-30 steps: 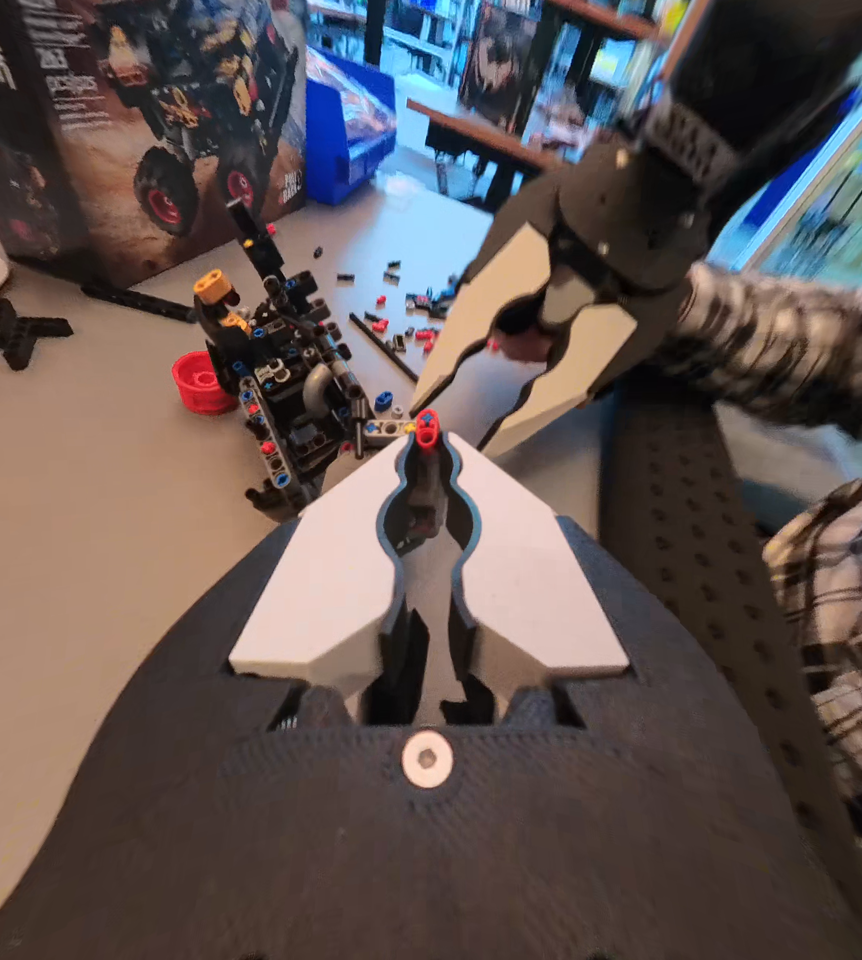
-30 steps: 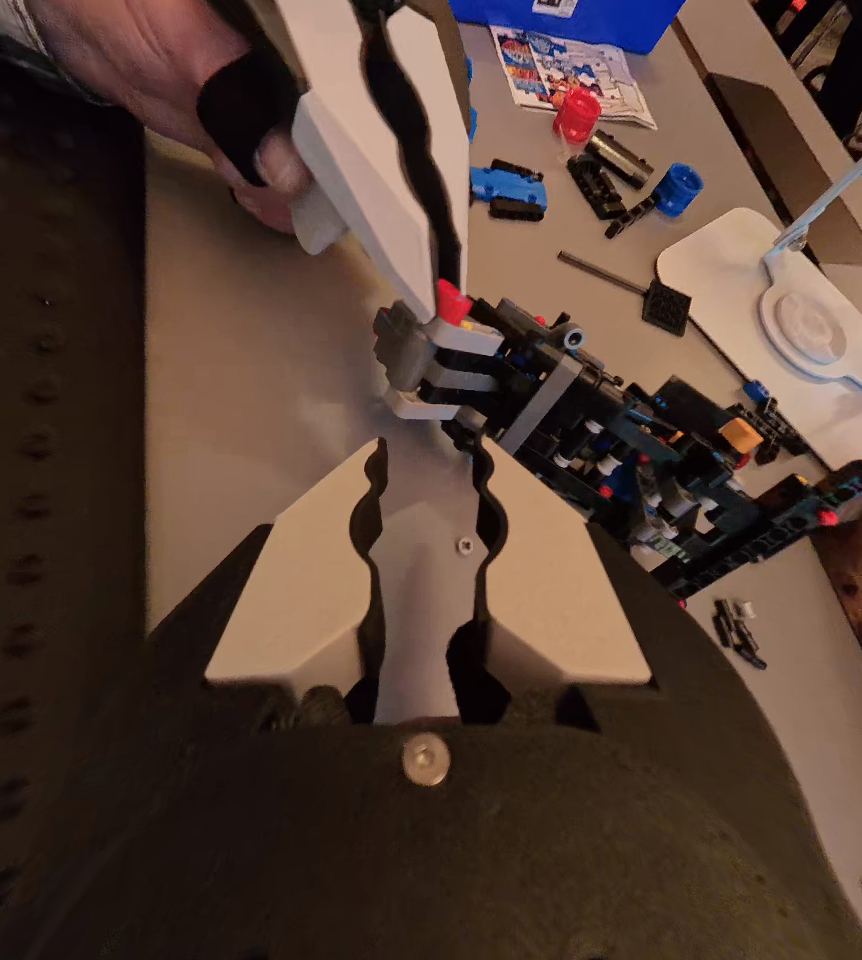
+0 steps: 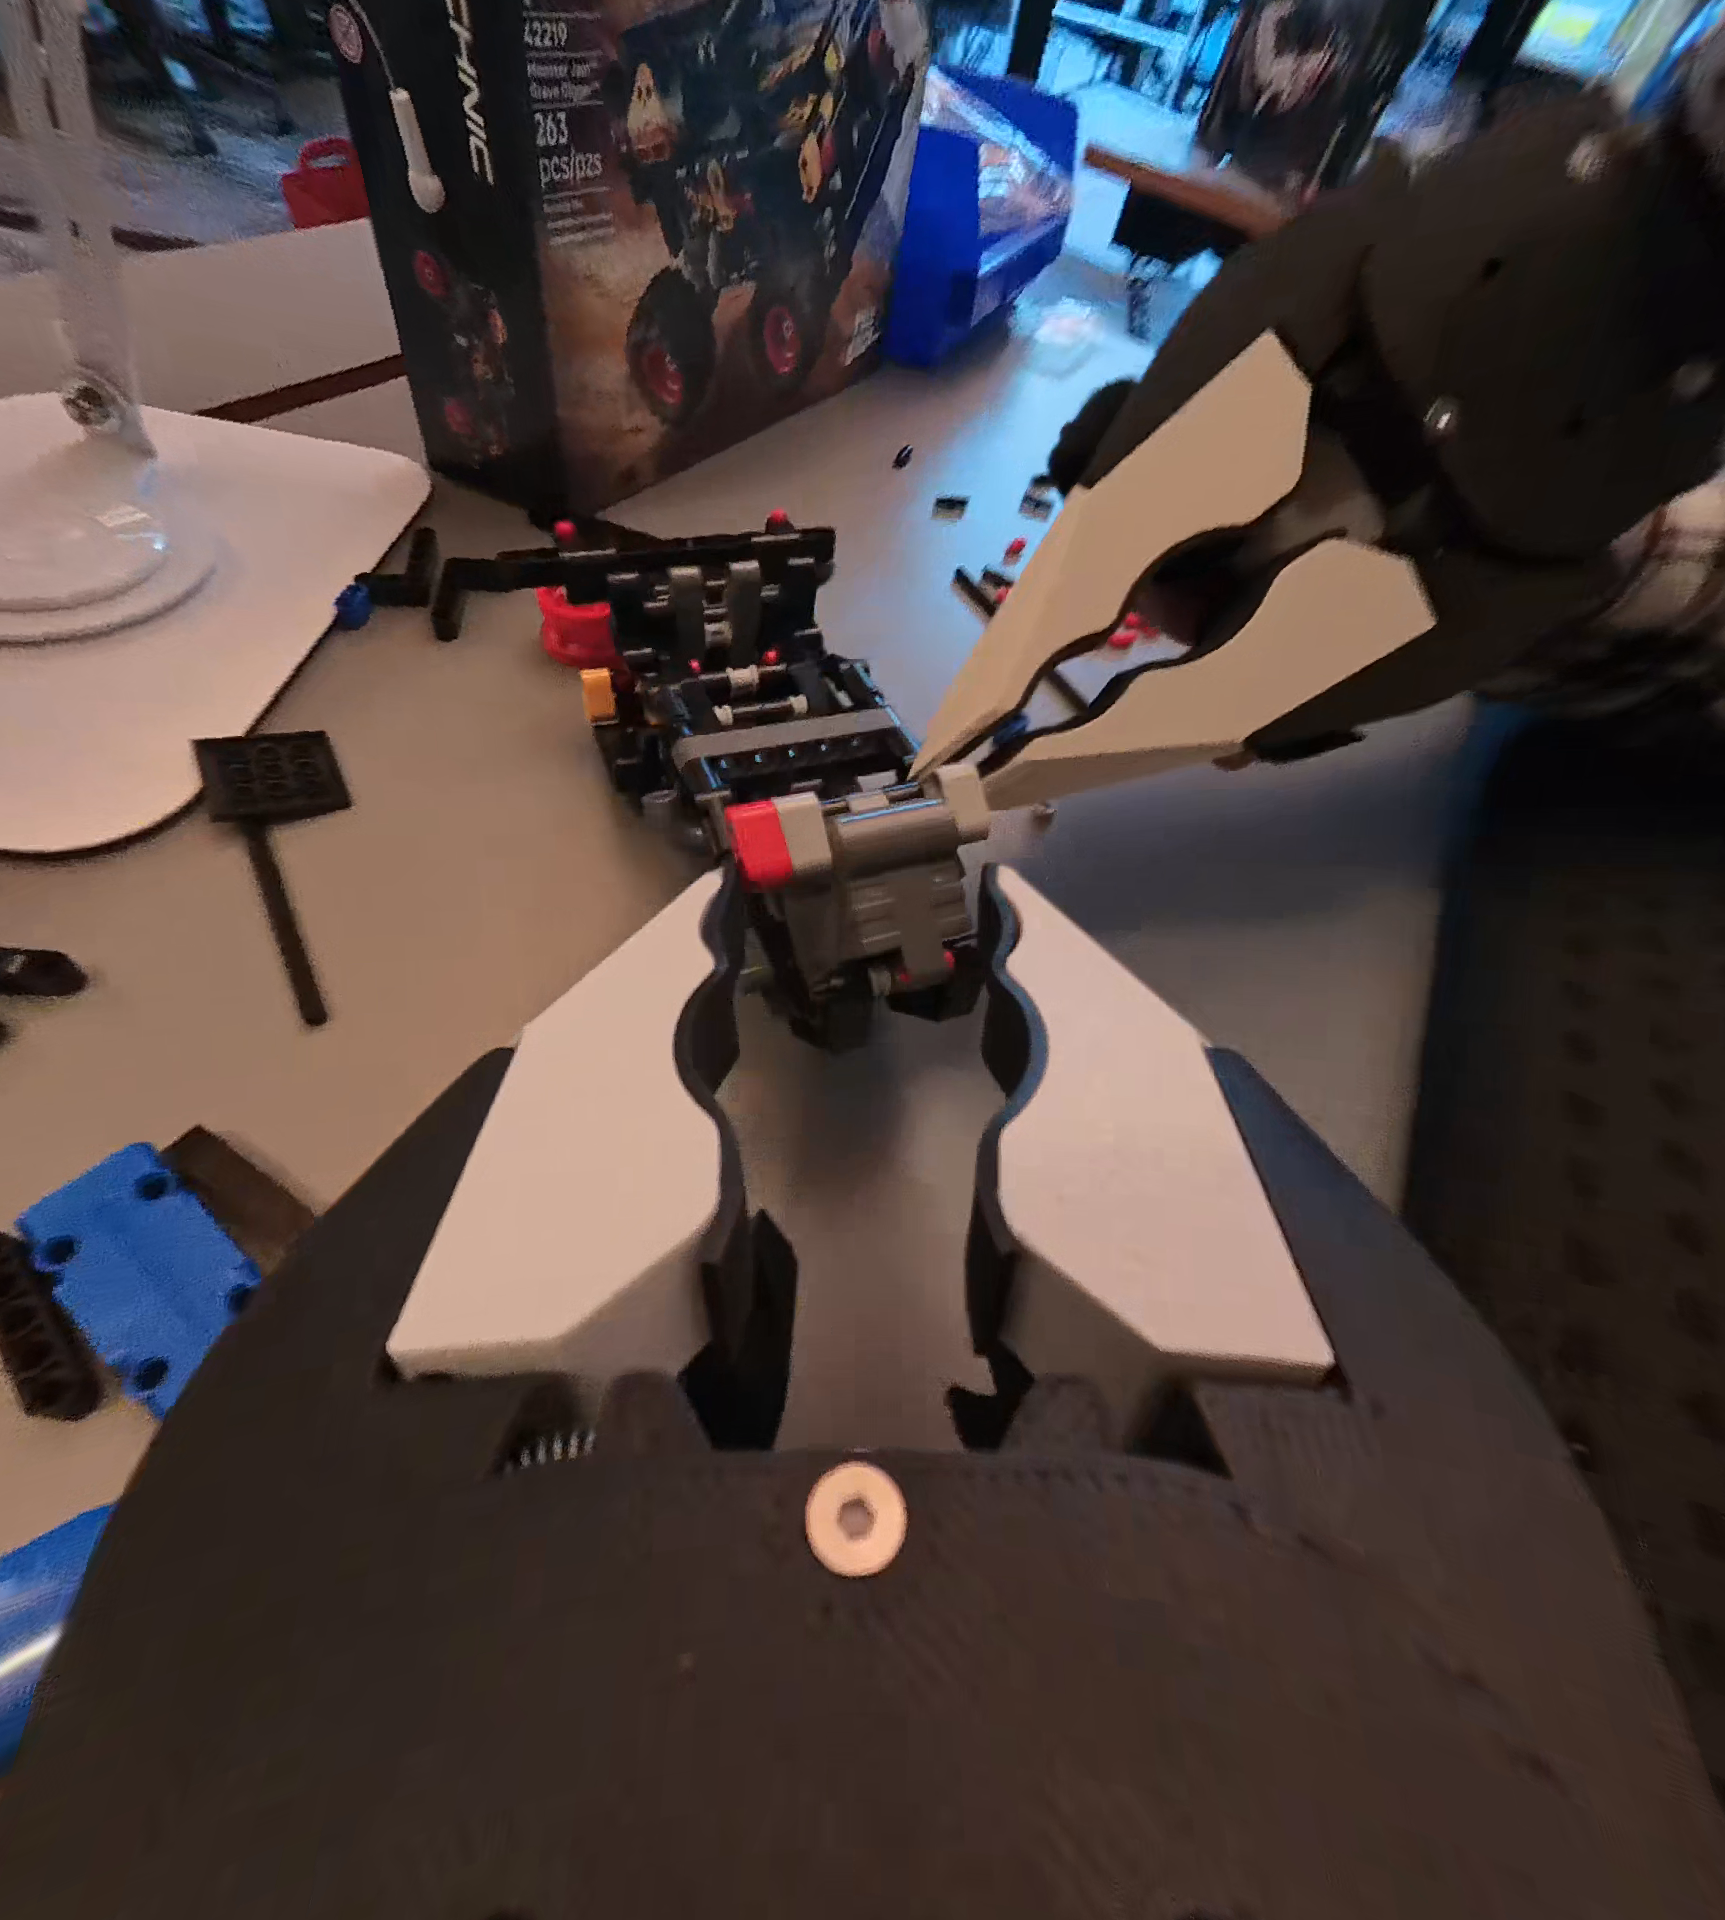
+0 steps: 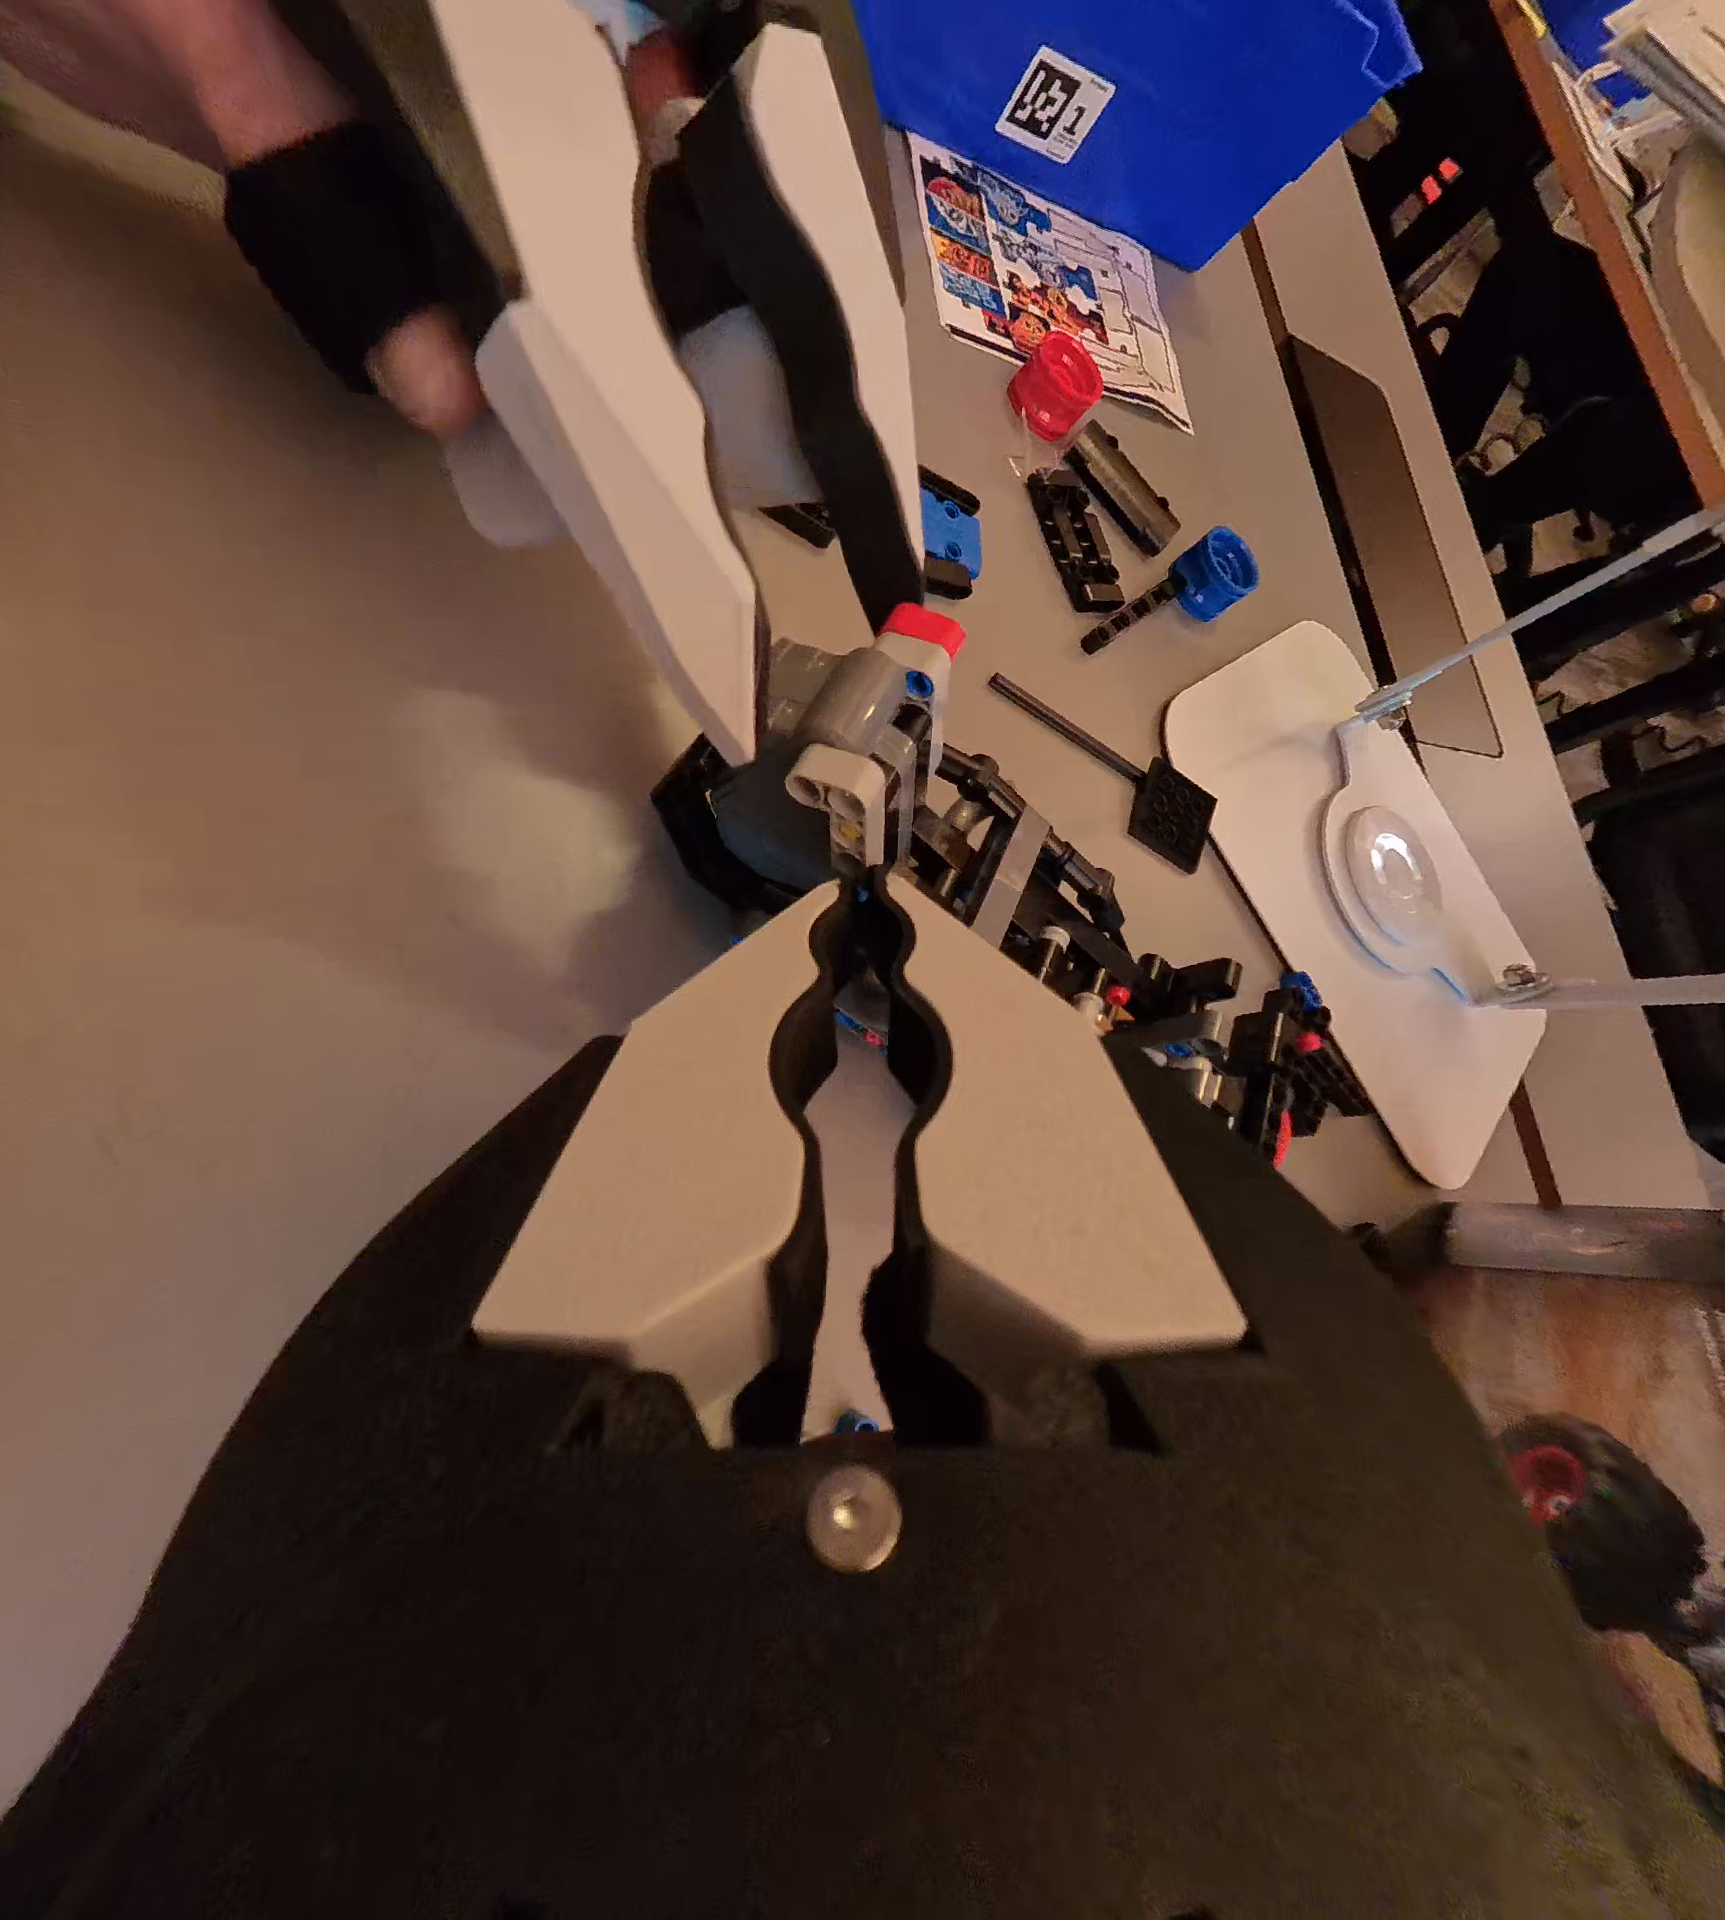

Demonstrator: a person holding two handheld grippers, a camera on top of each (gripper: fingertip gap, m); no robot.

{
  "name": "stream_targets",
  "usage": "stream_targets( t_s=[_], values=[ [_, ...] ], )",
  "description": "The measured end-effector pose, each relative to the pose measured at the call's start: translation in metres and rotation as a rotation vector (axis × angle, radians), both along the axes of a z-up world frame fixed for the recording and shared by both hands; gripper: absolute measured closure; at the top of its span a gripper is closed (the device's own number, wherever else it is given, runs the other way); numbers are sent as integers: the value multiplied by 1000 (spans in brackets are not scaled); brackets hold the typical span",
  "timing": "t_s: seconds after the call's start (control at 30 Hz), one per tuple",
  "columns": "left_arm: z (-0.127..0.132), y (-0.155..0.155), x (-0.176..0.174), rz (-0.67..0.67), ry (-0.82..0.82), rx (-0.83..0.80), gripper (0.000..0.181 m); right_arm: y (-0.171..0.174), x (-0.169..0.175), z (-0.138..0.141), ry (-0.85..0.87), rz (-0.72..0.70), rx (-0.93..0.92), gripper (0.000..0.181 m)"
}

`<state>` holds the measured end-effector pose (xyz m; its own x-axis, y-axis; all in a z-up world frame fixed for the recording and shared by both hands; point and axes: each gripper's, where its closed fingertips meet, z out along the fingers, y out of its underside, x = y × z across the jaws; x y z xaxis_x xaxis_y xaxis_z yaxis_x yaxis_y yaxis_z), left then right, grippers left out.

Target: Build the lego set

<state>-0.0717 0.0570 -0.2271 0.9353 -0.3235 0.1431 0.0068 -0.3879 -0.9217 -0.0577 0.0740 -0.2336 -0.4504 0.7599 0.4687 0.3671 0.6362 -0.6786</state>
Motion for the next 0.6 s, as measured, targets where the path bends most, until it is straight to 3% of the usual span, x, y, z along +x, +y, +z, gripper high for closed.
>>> stream_targets(
  t_s=[0.13, 0.43, 0.6],
  values=[
    [0, 0, -3, 32, 140, 20, 138, 0, -1, 0, 7, 0, -12, 181],
    [22, 0, -26, -8, -284, 48, 158, -1, -1, 0, 8, 9, -51, 181],
    [12, 4, -19, -54, -323, -15, 172, 0, -1, 0, 6, 19, -56, 181]
  ],
)
